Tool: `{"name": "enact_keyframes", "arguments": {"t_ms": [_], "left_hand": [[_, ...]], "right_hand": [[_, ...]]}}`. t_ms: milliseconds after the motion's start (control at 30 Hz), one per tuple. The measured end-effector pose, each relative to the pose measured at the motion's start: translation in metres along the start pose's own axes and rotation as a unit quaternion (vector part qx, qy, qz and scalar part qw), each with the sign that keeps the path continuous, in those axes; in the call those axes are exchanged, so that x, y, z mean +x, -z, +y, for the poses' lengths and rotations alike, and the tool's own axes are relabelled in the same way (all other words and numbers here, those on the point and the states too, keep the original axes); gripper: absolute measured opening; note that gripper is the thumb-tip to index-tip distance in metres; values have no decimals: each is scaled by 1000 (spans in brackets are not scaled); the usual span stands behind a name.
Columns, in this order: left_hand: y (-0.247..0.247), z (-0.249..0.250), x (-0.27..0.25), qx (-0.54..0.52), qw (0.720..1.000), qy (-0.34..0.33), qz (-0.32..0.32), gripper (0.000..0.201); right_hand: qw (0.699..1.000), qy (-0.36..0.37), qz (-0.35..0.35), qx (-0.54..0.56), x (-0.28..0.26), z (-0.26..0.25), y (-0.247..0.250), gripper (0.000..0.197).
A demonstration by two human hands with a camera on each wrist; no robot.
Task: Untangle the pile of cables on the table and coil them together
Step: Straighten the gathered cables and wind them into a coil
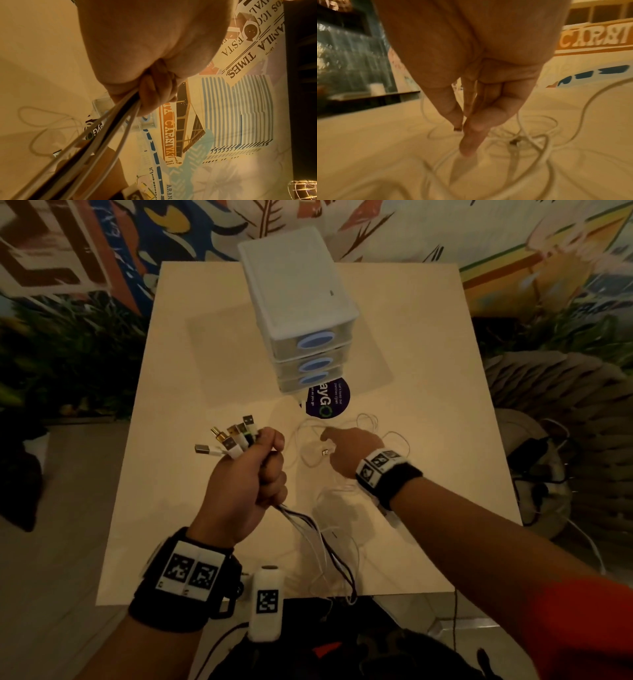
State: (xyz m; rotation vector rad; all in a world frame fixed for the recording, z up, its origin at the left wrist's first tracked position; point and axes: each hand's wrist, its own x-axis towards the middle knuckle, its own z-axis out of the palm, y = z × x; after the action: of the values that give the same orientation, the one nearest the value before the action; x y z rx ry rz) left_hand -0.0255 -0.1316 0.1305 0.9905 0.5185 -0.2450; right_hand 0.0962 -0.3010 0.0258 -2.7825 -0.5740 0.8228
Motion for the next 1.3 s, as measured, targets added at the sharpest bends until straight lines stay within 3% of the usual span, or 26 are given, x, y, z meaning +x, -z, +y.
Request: {"name": "enact_keyframes", "arguments": {"t_ms": [100,233,467,600,900,1033,1200,1300], "left_hand": [[7,1,1,1,1000,0,0,33],[15,1,6,6,1000,-3,14,33],[14,0,23,31,999,-3,24,32],[13,-3,38,53,998,-1,41,31],[14,-17,79,125,988,20,88,26],[3,-28,88,187,979,18,84,18],[-7,-42,96,325,943,5,65,32],[-8,-47,102,357,930,-7,85,17]], "right_hand": [[999,-11,33,-42,6,-5,-9,25],[999,-31,29,-33,5,-4,-18,42],[991,-95,61,76,2,12,-20,18],[977,-99,89,169,-6,20,-22,26],[942,-32,177,284,-22,25,-20,30],[937,-20,180,298,-29,24,-10,32],[934,6,168,315,-33,20,-2,48],[938,11,154,310,-34,21,1,42]]}}
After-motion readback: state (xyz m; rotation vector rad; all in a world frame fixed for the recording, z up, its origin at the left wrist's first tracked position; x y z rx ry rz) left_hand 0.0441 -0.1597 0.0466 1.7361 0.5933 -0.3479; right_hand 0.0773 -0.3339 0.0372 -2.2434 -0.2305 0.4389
